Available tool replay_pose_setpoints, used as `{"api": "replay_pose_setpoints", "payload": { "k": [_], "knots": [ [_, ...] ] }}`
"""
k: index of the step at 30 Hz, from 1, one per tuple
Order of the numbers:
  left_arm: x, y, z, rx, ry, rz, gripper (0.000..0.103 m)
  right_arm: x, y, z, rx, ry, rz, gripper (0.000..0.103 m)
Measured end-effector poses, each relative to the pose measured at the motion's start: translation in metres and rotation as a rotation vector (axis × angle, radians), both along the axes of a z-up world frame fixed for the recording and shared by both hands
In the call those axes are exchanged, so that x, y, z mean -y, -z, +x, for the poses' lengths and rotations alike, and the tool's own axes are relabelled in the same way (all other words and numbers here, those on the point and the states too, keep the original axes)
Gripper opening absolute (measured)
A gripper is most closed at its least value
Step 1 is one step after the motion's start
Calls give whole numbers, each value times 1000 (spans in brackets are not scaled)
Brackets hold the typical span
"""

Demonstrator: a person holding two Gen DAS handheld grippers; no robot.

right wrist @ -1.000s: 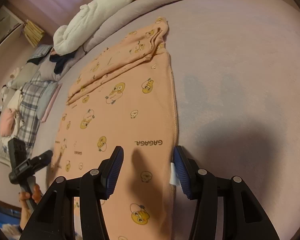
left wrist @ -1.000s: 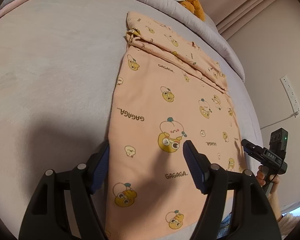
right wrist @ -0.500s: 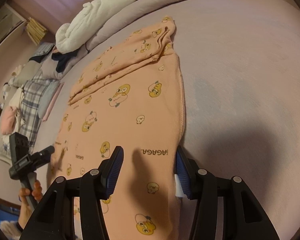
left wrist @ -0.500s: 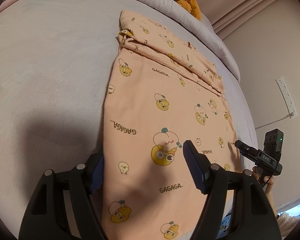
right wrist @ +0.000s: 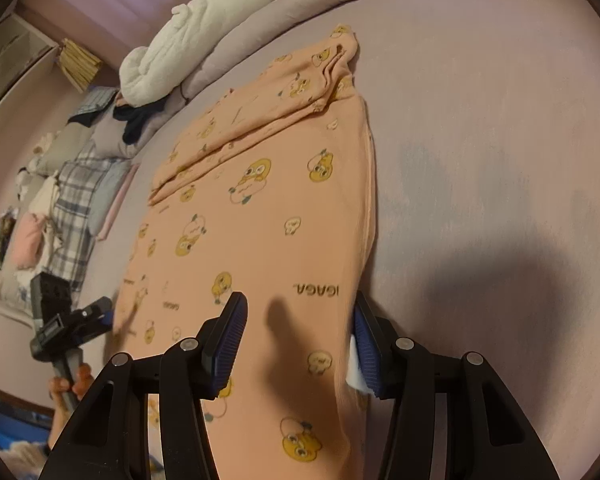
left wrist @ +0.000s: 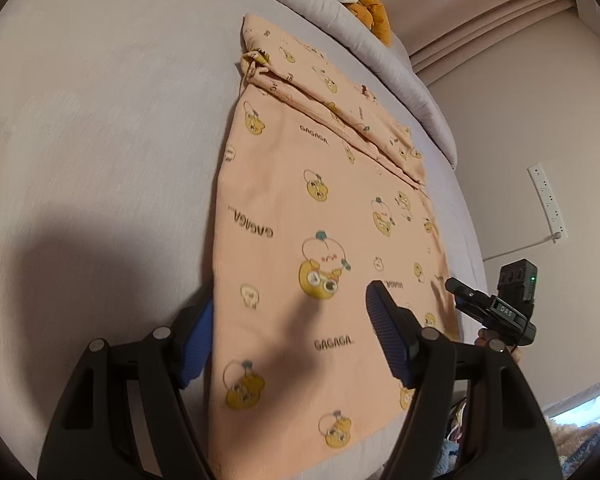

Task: Fold small clothes

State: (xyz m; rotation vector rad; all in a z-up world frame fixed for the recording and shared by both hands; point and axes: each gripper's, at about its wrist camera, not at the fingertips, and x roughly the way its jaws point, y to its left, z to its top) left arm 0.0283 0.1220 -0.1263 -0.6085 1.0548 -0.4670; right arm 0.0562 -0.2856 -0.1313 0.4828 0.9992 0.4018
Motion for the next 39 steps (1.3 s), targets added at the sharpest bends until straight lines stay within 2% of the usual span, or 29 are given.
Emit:
{"api": "replay_pose_setpoints", "payload": {
  "k": [6, 17, 27, 39],
  "knots": [
    [0, 0, -13, -8, -5, -40, 71, 2, 2, -6, -16, -17, 49, 51],
    [17, 0, -35, -11, 38, -36, 71, 5, 9, -28, -59, -77, 145, 51],
    [29, -1, -48, 5, 71, 0, 71, 0, 11, -40, -79, -109, 167, 51],
    [41, 3, -36, 2, 68, 32, 69, -9, 10, -36, -69, -112, 151, 51]
  ]
}}
